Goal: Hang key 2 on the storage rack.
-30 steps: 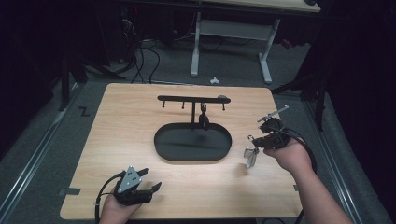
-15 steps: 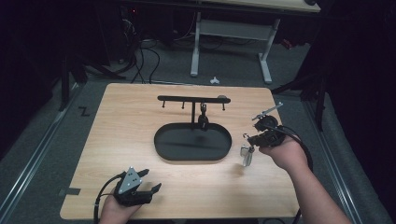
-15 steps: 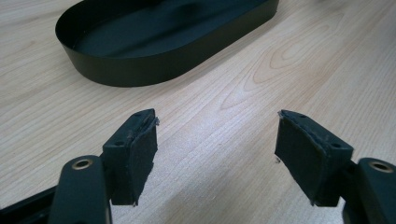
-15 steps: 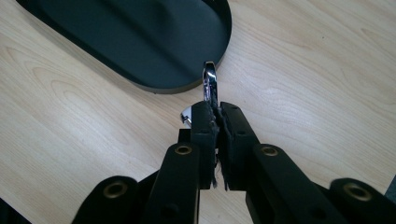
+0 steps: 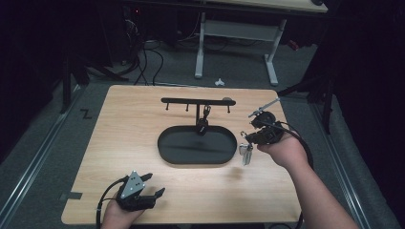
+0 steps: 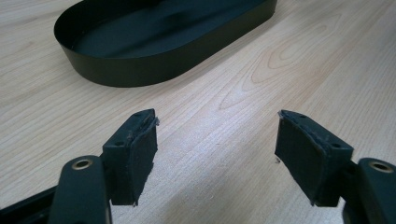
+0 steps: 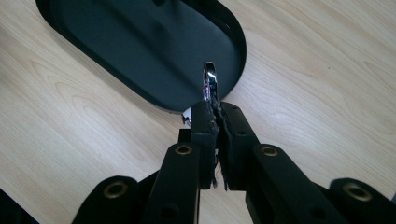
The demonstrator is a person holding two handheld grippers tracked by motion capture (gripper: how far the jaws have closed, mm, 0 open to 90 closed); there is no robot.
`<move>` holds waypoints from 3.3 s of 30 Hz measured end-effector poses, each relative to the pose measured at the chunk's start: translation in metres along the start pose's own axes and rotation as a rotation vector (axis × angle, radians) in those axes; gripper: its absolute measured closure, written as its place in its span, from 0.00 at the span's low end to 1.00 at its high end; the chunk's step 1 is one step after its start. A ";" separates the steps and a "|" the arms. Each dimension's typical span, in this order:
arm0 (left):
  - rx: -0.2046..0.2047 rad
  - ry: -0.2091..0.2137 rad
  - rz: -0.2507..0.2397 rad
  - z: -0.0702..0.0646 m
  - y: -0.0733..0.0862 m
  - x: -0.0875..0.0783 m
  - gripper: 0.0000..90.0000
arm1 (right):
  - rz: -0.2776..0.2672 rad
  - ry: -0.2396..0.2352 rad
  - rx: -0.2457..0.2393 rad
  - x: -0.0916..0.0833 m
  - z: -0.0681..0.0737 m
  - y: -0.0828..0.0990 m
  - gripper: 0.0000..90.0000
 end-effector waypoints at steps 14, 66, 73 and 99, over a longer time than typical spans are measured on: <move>-0.002 -0.001 -0.002 0.000 0.001 -0.001 0.33 | -0.023 -0.003 -0.031 0.000 0.010 -0.031 0.95; 0.006 0.007 0.019 0.000 0.005 0.002 0.33 | -0.099 0.014 0.040 0.016 -0.020 -0.088 0.86; 0.010 0.011 0.025 -0.001 0.005 0.003 0.33 | -0.101 0.021 0.082 0.033 -0.019 -0.080 0.72; 0.015 0.002 0.033 -0.001 0.006 0.003 0.33 | -0.203 0.024 0.114 0.041 -0.014 -0.085 0.69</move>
Point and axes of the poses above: each handheld gripper's, and its own axes: x roughly forward along the jaws, y roughly out of its underside, z roughly to its left, the point moved 9 cm from there along x, roughly forward along the jaws, and after that the axes turned 13 degrees about z, right-handed, at the moved point
